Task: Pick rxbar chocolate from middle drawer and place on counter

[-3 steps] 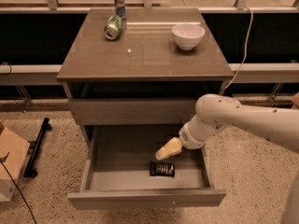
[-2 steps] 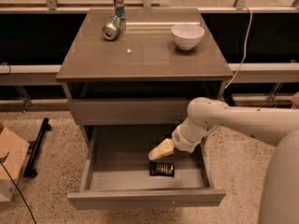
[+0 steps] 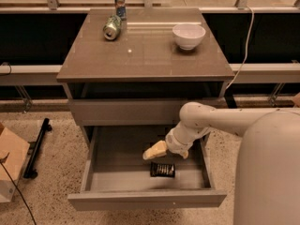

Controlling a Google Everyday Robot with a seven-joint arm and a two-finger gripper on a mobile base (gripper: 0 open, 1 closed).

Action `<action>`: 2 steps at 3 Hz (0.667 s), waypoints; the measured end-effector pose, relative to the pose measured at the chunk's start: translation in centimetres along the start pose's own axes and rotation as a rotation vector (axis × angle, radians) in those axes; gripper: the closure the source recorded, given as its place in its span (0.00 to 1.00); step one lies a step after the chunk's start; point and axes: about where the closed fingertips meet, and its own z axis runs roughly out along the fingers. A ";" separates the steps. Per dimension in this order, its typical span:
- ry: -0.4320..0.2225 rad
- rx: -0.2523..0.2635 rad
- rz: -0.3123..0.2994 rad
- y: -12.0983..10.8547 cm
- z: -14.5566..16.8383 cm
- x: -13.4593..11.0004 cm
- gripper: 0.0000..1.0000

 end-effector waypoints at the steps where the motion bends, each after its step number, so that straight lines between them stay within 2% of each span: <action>1: 0.012 -0.005 0.110 -1.0 2.0 -0.5 0.00; 2: 0.032 -0.008 0.201 -2.1 4.2 -1.0 0.00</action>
Offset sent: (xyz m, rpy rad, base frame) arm 0.0266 -0.0011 -0.0690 -0.0071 0.1632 -0.2618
